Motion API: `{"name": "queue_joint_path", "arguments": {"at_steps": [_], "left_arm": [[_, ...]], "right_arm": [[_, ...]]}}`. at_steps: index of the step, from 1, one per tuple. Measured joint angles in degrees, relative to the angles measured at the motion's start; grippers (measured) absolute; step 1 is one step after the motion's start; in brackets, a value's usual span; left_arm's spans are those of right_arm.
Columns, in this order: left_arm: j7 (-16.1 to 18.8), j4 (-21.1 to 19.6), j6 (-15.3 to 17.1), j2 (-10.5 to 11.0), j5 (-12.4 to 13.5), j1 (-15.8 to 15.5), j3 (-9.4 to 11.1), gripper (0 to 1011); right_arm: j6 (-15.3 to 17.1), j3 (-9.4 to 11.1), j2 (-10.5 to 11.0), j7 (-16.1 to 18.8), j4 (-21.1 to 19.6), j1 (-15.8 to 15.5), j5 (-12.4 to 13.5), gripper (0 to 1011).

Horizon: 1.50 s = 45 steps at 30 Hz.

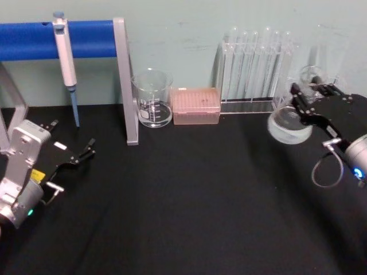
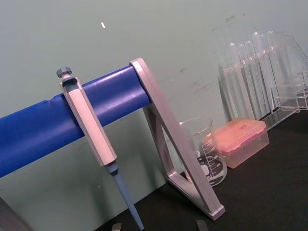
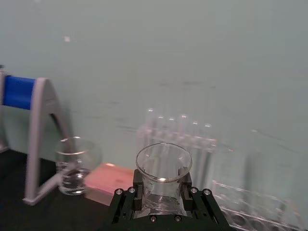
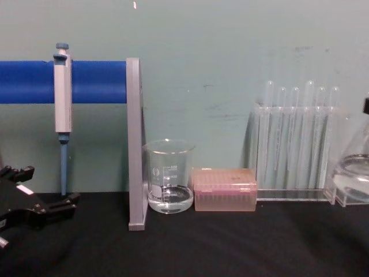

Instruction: Grasp the erlenmeyer flask with one hand, shake it three times, then place it back.

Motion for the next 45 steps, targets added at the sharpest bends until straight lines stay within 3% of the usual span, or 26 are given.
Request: {"name": "queue_joint_path", "arguments": {"at_steps": [7,14,25,34,45], "left_arm": [[0.0,0.0,0.0,0.0,0.0,0.0,0.0,1001],[0.0,0.0,0.0,0.0,0.0,0.0,0.0,1001],[0.0,0.0,0.0,0.0,0.0,0.0,0.0,1001],[0.0,0.0,0.0,0.0,0.0,0.0,0.0,1001],[0.0,0.0,0.0,0.0,0.0,0.0,0.0,1001]], "right_arm": [[0.01,-2.32,-0.96,5.17,0.95,2.1,0.05,450],[0.13,-5.9,-1.83,11.66,1.95,4.93,0.75,449],[0.12,-13.05,-2.21,20.46,3.87,10.02,3.33,450],[-0.23,-15.78,-1.8,22.36,4.15,11.46,4.73,449],[-0.76,-15.74,-0.78,19.74,3.88,11.1,5.5,450]]}}
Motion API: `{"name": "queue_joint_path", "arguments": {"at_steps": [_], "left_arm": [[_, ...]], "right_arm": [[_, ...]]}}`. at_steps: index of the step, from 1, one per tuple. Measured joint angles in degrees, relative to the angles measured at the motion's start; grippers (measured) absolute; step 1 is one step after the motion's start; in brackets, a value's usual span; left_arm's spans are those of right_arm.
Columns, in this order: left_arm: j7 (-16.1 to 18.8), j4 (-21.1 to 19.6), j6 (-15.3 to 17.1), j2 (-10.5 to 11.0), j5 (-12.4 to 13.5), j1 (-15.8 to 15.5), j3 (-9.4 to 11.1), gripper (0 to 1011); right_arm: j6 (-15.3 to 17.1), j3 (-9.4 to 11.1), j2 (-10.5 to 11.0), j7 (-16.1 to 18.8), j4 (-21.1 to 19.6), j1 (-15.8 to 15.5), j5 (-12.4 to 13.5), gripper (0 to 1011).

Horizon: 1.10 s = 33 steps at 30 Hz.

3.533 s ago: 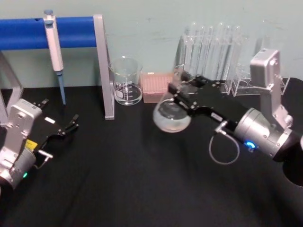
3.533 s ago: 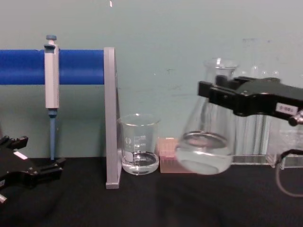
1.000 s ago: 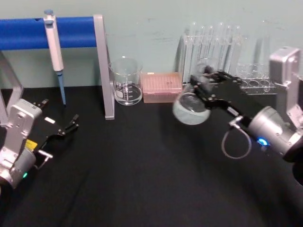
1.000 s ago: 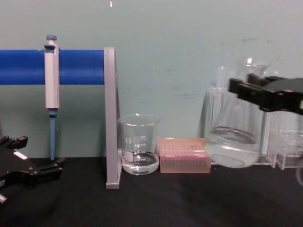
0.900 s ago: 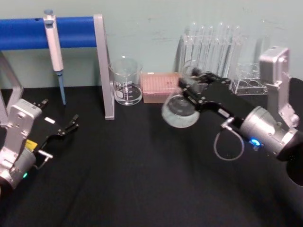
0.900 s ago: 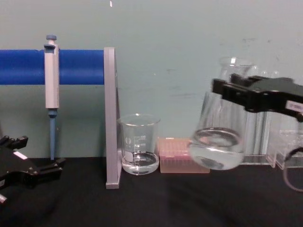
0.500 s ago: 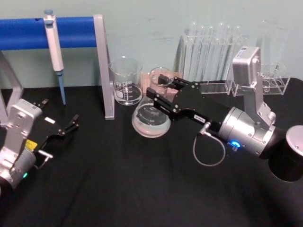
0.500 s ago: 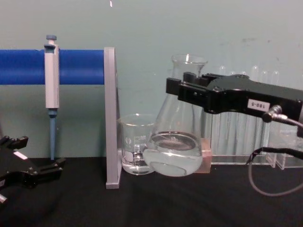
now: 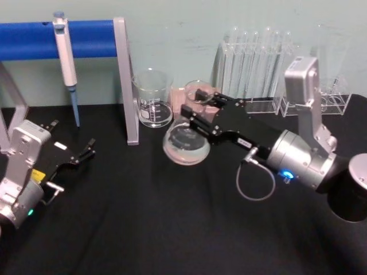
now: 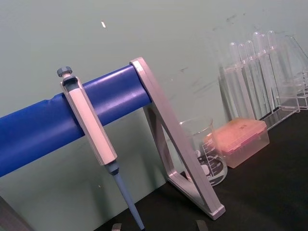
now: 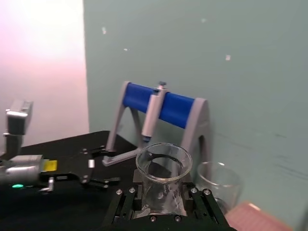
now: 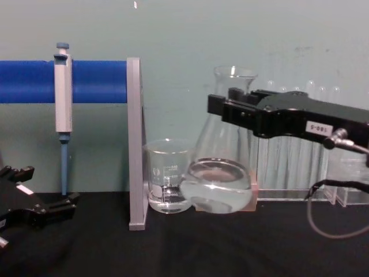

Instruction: Grasp the erlenmeyer flask with one hand, shake it three times, then place it back.

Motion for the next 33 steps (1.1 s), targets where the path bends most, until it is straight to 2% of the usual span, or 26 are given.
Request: {"name": "queue_joint_path", "arguments": {"at_steps": [6,12,18,19,22,25,29,33], "left_arm": [[0.0,0.0,0.0,0.0,0.0,0.0,0.0,1001],[0.0,0.0,0.0,0.0,0.0,0.0,0.0,1001],[0.0,0.0,0.0,0.0,0.0,0.0,0.0,1001],[0.0,0.0,0.0,0.0,0.0,0.0,0.0,1001],[0.0,0.0,0.0,0.0,0.0,0.0,0.0,1001],[0.0,0.0,0.0,0.0,0.0,0.0,0.0,1001],[0.0,0.0,0.0,0.0,0.0,0.0,0.0,1001],[0.0,0.0,0.0,0.0,0.0,0.0,0.0,1001]], "right_arm": [[-0.5,2.08,0.57,-3.15,-0.49,-1.35,-0.13,450],[-1.21,6.53,1.17,-7.99,-1.34,-3.95,-1.01,449],[-1.22,12.85,1.83,-13.72,-3.39,-8.16,-2.12,450],[-1.22,12.85,1.83,-13.72,-3.39,-8.16,-2.12,450],[-0.96,15.73,1.81,-16.21,-4.75,-10.42,-2.54,450],[-0.71,17.5,1.59,-17.64,-5.52,-11.82,-2.98,450],[-0.4,18.76,1.22,-18.47,-5.92,-12.68,-3.5,450],[-0.23,19.08,0.81,-18.22,-5.95,-12.74,-3.94,450]]}}
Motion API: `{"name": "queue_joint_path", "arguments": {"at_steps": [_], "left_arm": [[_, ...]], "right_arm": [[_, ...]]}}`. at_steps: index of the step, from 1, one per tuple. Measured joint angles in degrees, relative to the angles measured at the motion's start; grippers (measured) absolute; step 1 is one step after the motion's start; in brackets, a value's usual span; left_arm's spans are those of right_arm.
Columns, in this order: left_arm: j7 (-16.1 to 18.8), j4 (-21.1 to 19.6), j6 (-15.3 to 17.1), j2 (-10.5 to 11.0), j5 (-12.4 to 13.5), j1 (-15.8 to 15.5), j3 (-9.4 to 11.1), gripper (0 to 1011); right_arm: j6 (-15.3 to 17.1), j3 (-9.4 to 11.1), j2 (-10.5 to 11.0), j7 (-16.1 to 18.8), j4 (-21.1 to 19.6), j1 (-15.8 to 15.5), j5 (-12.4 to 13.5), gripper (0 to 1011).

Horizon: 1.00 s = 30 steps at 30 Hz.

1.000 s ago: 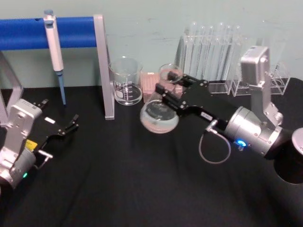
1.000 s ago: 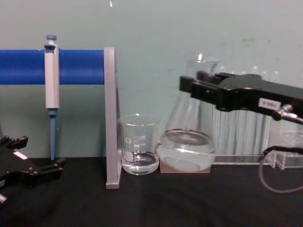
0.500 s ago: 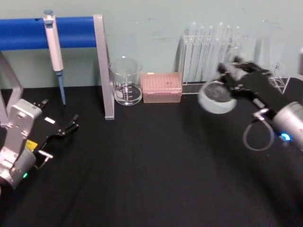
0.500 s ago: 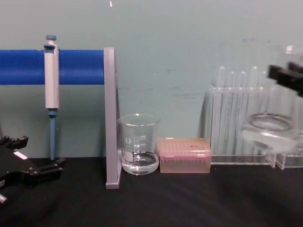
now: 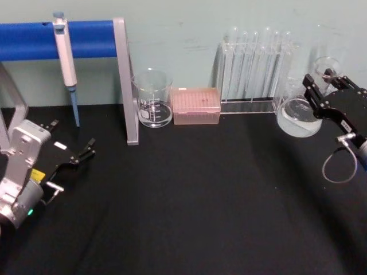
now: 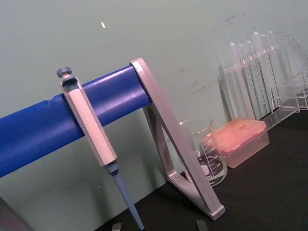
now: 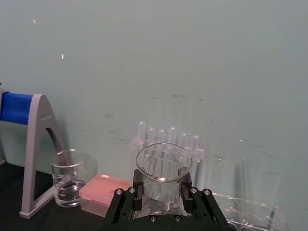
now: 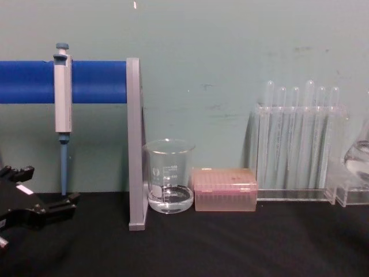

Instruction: Grasp the erlenmeyer flask with one hand, shake it three times, then place it back.

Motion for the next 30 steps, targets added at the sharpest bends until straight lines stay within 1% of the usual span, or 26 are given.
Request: {"name": "queue_joint_path", "arguments": {"at_steps": [4,8,12,15,18,19,20,21,24,25,30], "left_arm": [[0.0,0.0,0.0,0.0,0.0,0.0,0.0,1001],[0.0,0.0,0.0,0.0,0.0,0.0,0.0,1001],[0.0,0.0,0.0,0.0,0.0,0.0,0.0,1001],[0.0,0.0,0.0,0.0,0.0,0.0,0.0,1001],[0.0,0.0,0.0,0.0,0.0,0.0,0.0,1001],[0.0,0.0,0.0,0.0,0.0,0.0,0.0,1001],[0.0,0.0,0.0,0.0,0.0,0.0,0.0,1001],[0.0,0.0,0.0,0.0,0.0,0.0,0.0,1001],[0.0,0.0,0.0,0.0,0.0,0.0,0.0,1001],[0.0,0.0,0.0,0.0,0.0,0.0,0.0,1001],[0.0,0.0,0.0,0.0,0.0,0.0,0.0,1001]], "right_arm": [[0.35,-0.54,-0.47,1.47,0.47,0.74,-0.27,449],[0.66,-1.66,-0.99,3.53,1.14,1.9,-0.41,449],[1.06,-3.39,-1.53,6.38,1.99,3.36,-0.43,449],[1.47,-5.77,-1.84,9.48,2.78,4.92,0.12,450],[1.78,-7.56,-1.91,11.37,3.26,5.97,0.55,449],[2.02,-8.76,-1.9,12.58,3.58,6.62,0.87,450],[2.15,-9.4,-1.9,13.17,3.73,6.92,1.04,450],[2.34,-10.51,-1.83,14.26,4.09,7.52,1.36,449],[2.57,-11.87,-1.76,15.54,4.55,8.26,1.81,449],[2.7,-12.69,-1.69,16.24,4.86,8.75,2.15,450],[3.06,-14.47,-1.31,17.75,5.65,9.74,3.29,450]]}}
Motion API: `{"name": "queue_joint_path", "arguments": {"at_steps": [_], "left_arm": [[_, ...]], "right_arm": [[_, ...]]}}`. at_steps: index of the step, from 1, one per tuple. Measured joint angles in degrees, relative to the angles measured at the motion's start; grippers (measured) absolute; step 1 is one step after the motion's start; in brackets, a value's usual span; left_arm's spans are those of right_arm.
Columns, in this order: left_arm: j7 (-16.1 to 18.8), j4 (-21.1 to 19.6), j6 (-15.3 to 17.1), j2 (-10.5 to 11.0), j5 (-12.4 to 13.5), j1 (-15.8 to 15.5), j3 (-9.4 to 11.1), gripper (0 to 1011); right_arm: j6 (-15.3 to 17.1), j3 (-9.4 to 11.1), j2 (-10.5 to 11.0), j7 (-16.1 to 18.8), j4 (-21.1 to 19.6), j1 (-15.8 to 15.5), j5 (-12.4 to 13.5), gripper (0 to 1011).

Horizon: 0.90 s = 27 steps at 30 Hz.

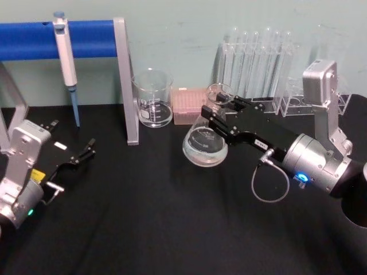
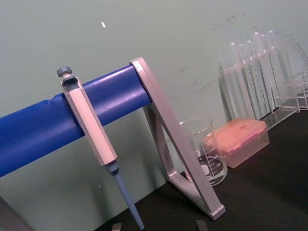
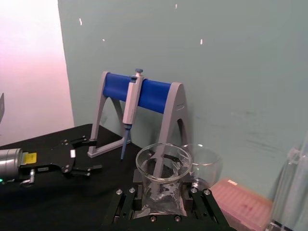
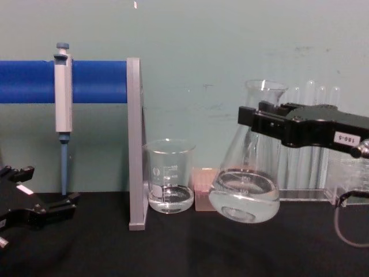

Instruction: Grasp the erlenmeyer flask with one hand, shake it three times, then place it back.

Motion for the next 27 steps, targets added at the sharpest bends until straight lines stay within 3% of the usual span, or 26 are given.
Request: {"name": "queue_joint_path", "arguments": {"at_steps": [27], "left_arm": [[0.0,0.0,0.0,0.0,0.0,0.0,0.0,1001]], "right_arm": [[-0.23,-3.17,2.48,0.08,0.82,1.23,3.34,449]]}}
